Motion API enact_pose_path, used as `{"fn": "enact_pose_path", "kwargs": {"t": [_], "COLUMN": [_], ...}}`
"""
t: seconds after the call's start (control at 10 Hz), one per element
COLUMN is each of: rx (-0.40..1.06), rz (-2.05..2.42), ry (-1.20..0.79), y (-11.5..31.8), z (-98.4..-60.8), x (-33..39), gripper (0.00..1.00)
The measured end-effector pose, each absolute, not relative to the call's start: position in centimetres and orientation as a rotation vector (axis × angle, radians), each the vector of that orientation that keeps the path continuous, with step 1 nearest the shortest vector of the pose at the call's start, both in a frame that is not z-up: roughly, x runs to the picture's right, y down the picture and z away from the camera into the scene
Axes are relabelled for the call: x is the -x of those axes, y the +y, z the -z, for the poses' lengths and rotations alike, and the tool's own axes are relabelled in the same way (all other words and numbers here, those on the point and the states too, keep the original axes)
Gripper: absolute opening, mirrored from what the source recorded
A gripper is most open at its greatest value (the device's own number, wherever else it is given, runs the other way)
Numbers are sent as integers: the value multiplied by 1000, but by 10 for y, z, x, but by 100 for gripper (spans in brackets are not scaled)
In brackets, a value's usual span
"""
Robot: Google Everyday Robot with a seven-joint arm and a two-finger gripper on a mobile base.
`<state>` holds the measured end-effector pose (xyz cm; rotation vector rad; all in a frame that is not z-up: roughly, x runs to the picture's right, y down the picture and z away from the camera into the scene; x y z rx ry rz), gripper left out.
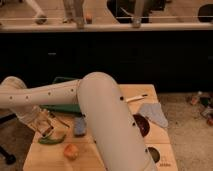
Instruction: Place eraser in paper cup
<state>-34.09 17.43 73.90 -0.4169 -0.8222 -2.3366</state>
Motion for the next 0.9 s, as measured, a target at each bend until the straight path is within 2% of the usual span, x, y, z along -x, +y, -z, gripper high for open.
{"fn": "enact_pose_path", "kwargs": {"t": [0.2,0.3,0.4,0.9], "rx": [417,417,417,419], "rz": [2337,2337,2337,2336], "ry": [-822,-822,-822,-823], "y": [174,174,174,175], "z": [-739,-739,-739,-740], "x": [341,341,341,341], "gripper": [61,73,79,80]}}
